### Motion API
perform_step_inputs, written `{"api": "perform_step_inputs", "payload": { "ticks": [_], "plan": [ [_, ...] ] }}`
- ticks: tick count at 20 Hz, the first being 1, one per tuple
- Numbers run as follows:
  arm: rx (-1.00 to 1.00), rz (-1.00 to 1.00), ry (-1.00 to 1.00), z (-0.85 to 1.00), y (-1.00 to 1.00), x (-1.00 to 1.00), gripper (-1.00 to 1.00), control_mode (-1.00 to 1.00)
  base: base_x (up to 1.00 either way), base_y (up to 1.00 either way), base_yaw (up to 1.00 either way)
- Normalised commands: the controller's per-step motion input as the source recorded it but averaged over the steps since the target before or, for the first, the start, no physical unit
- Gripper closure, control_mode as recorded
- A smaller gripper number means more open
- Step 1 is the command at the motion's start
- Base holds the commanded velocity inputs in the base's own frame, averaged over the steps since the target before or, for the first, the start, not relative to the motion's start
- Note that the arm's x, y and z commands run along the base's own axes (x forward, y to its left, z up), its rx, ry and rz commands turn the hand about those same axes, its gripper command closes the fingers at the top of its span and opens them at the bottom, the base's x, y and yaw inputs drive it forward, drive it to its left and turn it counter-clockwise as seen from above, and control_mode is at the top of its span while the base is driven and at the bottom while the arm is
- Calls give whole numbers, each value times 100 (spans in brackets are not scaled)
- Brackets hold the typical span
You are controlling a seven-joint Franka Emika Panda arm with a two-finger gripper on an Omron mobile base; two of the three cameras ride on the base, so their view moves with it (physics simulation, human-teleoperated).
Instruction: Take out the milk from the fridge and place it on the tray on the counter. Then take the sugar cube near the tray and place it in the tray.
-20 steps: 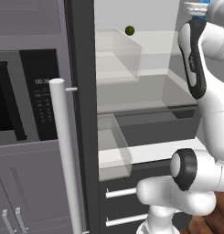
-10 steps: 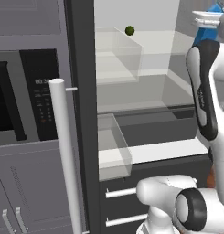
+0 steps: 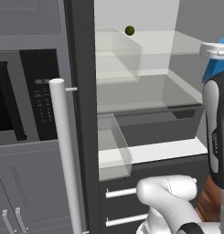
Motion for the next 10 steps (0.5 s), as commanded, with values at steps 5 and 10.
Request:
{"api": "perform_step_inputs", "payload": {
  "ticks": [5, 10],
  "plan": [
    [2, 3, 10, -44, 33, -50, 100, -100, 0, 0, 0],
    [1, 5, 0, -37, 45, -19, 100, -100, 0, 0, 0]
  ]
}}
